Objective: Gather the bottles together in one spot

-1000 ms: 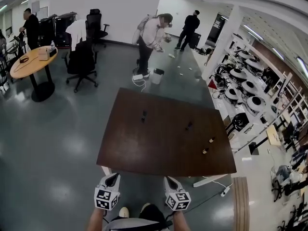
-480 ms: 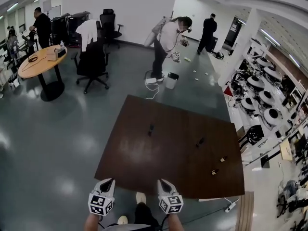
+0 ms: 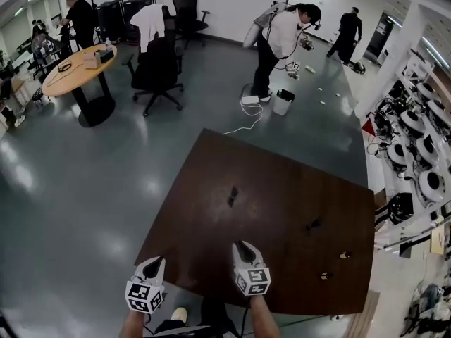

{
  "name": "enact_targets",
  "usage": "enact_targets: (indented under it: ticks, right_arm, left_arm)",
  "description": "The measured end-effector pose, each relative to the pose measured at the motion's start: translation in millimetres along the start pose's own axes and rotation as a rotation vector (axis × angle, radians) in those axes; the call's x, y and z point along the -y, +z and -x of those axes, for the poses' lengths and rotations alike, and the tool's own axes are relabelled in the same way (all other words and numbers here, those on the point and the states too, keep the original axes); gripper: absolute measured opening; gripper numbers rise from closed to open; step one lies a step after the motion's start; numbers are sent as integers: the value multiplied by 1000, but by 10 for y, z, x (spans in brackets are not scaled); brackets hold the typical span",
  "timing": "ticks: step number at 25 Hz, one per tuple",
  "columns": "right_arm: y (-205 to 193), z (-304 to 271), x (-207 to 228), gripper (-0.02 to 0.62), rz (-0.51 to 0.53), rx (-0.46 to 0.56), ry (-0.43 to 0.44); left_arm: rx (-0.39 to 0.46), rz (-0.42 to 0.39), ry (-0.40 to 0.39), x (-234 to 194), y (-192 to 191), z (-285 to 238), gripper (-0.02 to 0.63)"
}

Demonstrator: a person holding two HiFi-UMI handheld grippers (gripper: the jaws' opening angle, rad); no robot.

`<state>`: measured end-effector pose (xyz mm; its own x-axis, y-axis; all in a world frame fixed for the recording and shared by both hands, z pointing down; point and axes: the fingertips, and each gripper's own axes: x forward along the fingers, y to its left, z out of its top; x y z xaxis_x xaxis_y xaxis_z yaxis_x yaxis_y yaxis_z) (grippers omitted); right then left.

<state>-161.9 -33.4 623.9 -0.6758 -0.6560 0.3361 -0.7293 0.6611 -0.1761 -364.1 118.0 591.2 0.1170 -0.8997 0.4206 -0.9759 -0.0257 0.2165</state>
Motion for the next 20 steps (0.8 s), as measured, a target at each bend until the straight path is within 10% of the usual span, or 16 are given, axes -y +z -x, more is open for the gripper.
enact_targets:
  ticks: [20]
  right_arm:
    - [85, -1708, 702, 146, 152, -99, 23]
  left_arm:
    - [-100, 71, 91, -73, -149, -526, 0]
